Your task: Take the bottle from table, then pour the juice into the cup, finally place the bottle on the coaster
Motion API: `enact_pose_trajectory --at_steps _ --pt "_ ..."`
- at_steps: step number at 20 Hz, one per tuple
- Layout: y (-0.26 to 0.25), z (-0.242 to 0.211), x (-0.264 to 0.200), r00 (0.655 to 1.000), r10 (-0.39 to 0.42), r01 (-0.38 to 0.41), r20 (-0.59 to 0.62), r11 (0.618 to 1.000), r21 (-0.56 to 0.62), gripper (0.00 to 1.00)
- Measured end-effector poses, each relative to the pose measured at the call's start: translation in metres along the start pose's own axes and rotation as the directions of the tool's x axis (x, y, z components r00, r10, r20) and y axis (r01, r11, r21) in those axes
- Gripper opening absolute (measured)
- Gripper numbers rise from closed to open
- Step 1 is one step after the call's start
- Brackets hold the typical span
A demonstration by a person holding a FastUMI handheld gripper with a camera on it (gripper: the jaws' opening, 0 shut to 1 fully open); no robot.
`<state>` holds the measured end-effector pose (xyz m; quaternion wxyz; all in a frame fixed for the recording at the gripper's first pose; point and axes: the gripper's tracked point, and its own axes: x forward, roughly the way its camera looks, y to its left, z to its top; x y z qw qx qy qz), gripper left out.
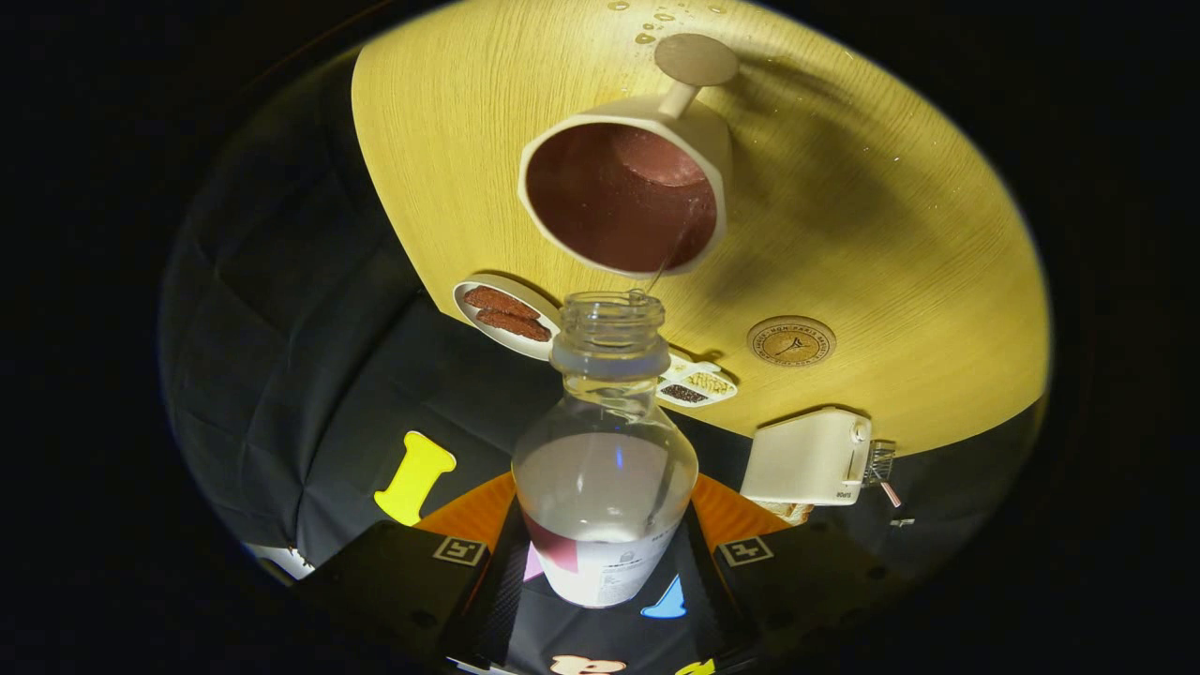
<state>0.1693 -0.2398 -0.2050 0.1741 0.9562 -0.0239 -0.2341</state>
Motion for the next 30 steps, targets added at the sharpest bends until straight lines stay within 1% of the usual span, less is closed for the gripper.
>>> enact_pose_trajectory --at_steps 20,26,30 --pt "-0.001 0.004 -0.005 1.000 -0.025 0.025 0.003 1.000 0.012 0.74" --pt "0.001 0.008 -0.006 1.000 -0.006 0.006 0.015 1.000 0.003 0.74" --pt "0.004 0.013 -0.009 0.999 0.025 -0.024 0.029 1.000 -0.018 0.74"
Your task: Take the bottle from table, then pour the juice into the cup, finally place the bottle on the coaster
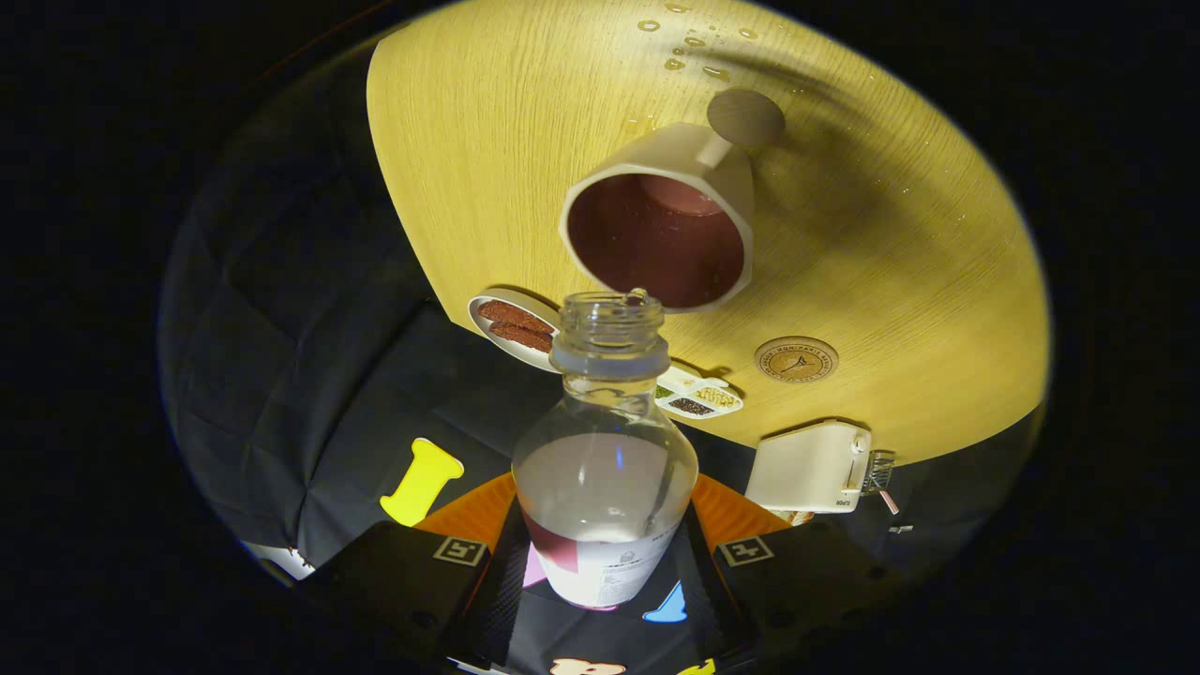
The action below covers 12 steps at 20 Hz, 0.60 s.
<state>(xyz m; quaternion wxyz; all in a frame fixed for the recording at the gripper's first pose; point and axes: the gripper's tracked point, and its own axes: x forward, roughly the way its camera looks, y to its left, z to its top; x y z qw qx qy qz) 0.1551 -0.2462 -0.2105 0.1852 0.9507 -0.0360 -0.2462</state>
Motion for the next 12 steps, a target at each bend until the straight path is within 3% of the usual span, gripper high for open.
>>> enact_pose_trajectory --at_steps 7,10,12 --pt "-0.017 -0.010 -0.011 0.999 0.040 -0.043 -0.018 0.973 -0.225 0.74" --pt "-0.027 -0.009 -0.019 0.999 0.053 -0.050 -0.006 0.886 -0.461 0.74" --pt "-0.030 -0.011 -0.030 0.997 0.075 -0.062 -0.006 0.779 -0.624 0.74"
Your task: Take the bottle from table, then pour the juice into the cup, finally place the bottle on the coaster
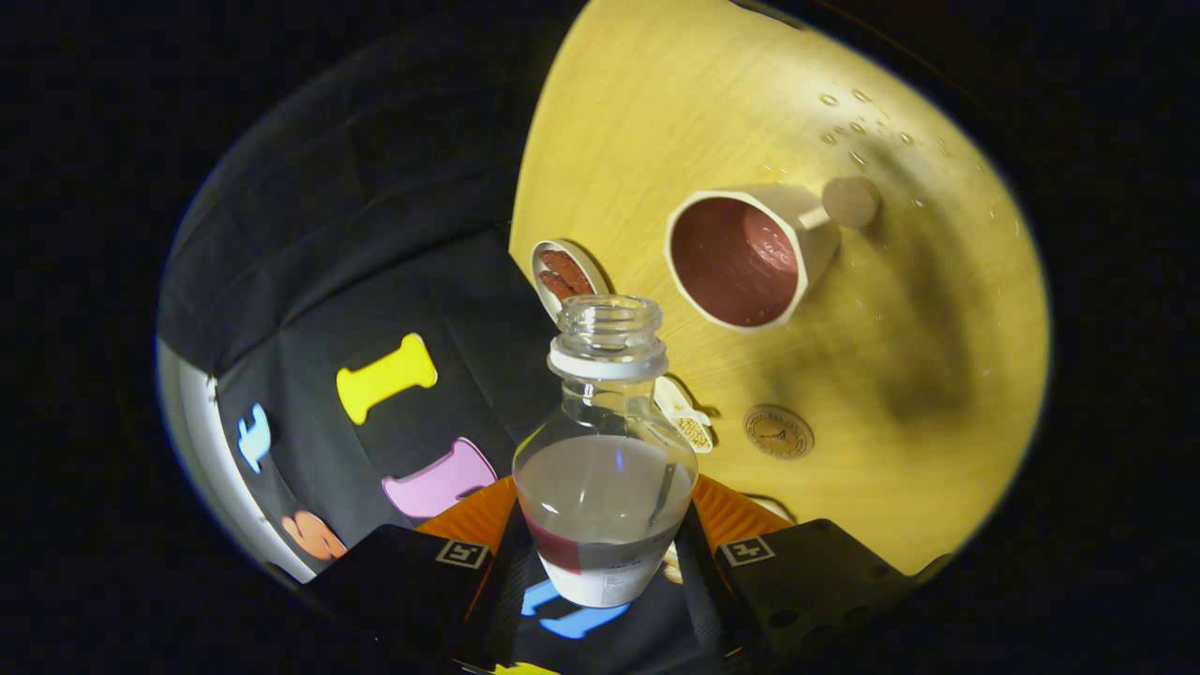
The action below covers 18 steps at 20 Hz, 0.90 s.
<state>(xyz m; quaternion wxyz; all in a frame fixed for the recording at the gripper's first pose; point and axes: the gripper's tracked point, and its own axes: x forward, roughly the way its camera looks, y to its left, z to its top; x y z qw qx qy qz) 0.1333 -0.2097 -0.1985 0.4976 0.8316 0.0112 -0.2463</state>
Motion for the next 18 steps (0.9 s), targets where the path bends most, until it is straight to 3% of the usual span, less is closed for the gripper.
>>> enact_pose_trajectory --at_steps 3,5,6,8,10,15,17,18 --pt "0.008 -0.008 -0.019 0.998 0.066 -0.061 0.012 0.968 -0.245 0.74" --pt "0.006 -0.017 -0.033 0.996 0.090 -0.081 0.000 0.900 -0.427 0.74" --pt "0.003 -0.022 -0.040 0.995 0.101 -0.087 -0.001 0.843 -0.531 0.74" --pt "-0.003 -0.031 -0.048 0.991 0.132 -0.096 -0.005 0.689 -0.718 0.74" --pt "-0.016 -0.049 -0.055 0.987 0.152 -0.115 -0.045 0.491 -0.864 0.74" --pt "-0.054 -0.095 -0.067 0.981 0.146 -0.134 -0.126 0.046 -0.990 0.74" --pt "-0.065 -0.109 -0.068 0.979 0.164 -0.105 -0.117 -0.084 -0.991 0.74" --pt "-0.071 -0.118 -0.071 0.978 0.171 -0.097 -0.119 -0.131 -0.987 0.74"
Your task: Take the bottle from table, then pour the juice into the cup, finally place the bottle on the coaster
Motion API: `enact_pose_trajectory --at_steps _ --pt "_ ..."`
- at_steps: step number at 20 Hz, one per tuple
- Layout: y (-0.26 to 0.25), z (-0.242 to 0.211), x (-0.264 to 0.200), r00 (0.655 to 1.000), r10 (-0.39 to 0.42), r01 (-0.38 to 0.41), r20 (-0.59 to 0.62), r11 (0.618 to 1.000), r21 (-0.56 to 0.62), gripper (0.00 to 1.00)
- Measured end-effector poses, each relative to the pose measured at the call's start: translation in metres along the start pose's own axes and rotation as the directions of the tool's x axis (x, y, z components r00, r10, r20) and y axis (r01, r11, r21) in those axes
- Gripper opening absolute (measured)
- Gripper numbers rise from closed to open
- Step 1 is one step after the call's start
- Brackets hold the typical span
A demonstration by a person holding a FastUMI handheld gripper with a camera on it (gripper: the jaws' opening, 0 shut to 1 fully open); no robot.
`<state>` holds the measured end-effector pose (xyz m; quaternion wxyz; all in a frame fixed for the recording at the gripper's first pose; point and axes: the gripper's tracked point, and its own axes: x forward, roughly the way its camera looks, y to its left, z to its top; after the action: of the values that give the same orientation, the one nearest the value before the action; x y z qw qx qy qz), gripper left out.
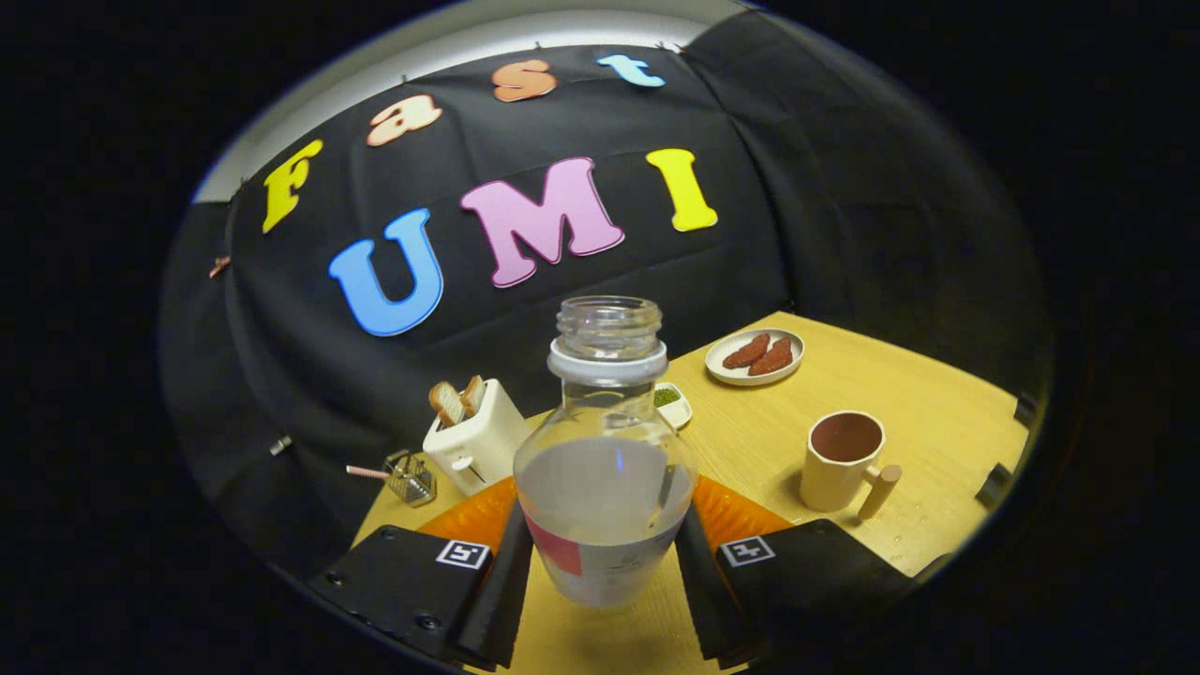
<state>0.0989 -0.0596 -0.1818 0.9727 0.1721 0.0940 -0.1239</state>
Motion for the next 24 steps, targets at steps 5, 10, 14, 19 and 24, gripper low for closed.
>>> enact_pose_trajectory --at_steps 5,10,14,19,24 --pt "0.030 -0.003 -0.011 0.999 -0.007 0.015 0.039 0.977 -0.212 0.74" --pt "0.040 0.005 0.003 0.998 0.014 0.007 0.068 0.955 -0.298 0.74" --pt "0.029 0.016 0.025 0.998 0.008 0.008 0.057 0.962 -0.272 0.74" --pt "0.015 0.015 0.057 0.999 -0.011 0.024 0.045 0.952 -0.305 0.74" --pt "0.014 0.009 0.091 0.999 -0.013 0.032 0.053 0.928 -0.372 0.74"
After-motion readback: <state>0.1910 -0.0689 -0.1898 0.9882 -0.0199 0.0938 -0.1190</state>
